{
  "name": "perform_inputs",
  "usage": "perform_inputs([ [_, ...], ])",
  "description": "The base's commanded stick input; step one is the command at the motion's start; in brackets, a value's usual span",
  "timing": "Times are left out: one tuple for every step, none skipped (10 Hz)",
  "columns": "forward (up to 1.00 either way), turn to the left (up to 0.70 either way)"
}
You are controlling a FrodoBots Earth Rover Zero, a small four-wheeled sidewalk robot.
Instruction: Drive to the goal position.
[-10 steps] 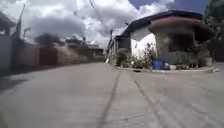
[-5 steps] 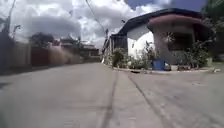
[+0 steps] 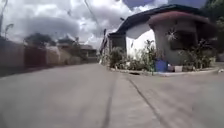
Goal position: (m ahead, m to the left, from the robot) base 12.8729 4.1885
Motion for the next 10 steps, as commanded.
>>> perform_inputs([
  [1.00,0.00],
  [1.00,0.00],
  [1.00,0.00],
  [1.00,0.00],
  [1.00,0.00],
  [1.00,0.00],
  [1.00,0.00],
  [1.00,0.00],
  [1.00,0.00],
  [1.00,0.00],
])
